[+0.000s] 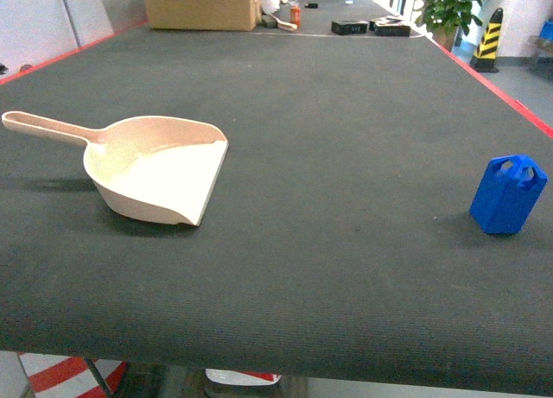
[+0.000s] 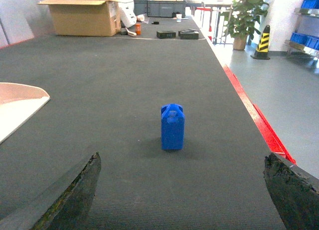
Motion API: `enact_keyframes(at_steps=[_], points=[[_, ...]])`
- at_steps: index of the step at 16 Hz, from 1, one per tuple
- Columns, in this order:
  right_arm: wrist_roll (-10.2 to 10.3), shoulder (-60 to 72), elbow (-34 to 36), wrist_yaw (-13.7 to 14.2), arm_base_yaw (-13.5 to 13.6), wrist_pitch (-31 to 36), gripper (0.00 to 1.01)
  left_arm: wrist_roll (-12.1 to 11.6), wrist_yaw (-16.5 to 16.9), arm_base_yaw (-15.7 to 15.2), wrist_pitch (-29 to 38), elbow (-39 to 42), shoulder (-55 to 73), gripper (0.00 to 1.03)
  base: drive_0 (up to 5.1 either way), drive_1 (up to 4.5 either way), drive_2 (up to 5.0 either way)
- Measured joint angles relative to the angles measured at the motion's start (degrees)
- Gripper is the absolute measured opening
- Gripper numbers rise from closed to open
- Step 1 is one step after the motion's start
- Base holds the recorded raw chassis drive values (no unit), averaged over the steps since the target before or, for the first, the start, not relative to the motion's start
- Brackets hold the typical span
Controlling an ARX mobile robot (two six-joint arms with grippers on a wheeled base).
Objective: Place part in tray to right shelf
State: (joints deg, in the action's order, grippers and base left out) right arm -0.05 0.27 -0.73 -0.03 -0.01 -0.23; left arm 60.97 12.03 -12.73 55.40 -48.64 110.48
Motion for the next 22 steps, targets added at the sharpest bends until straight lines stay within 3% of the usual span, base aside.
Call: enact_keyframes(at_steps=[2,6,15,18,22], points=[[0.0,0.0,-0.02,0.0,0.0,0.0,0.98,0.76,0.57,-1.14,-0.09,-7.65,6.34,0.98,0.0,0.0,0.0],[0.0,0.0,-0.02,0.0,0.0,-0.02,0.98,1.14,1.57,-0.52,-8.87,-21.2,16.26,0.98,0.0,0.0,0.0],[0.0,0.0,0.0,0.0,0.0,-0.02,0.98,0.33,2.6,-0.63,-16.15,-39.63,29.31,0.98,0.0,0.0,0.0],[0.0,0.0,0.0,0.0,0.0,0.0,0.98,0.31,2.86,-0.79,-17.05,-42.07,30.84,0.81,0.0,0.0,0.0],[0.0,0.0,0.0,0.0,0.0,-0.02,0.98,1.92,5.68,-0.76,-12.76,-42.58,31.06,0.24,0.0,0.0,0.0]])
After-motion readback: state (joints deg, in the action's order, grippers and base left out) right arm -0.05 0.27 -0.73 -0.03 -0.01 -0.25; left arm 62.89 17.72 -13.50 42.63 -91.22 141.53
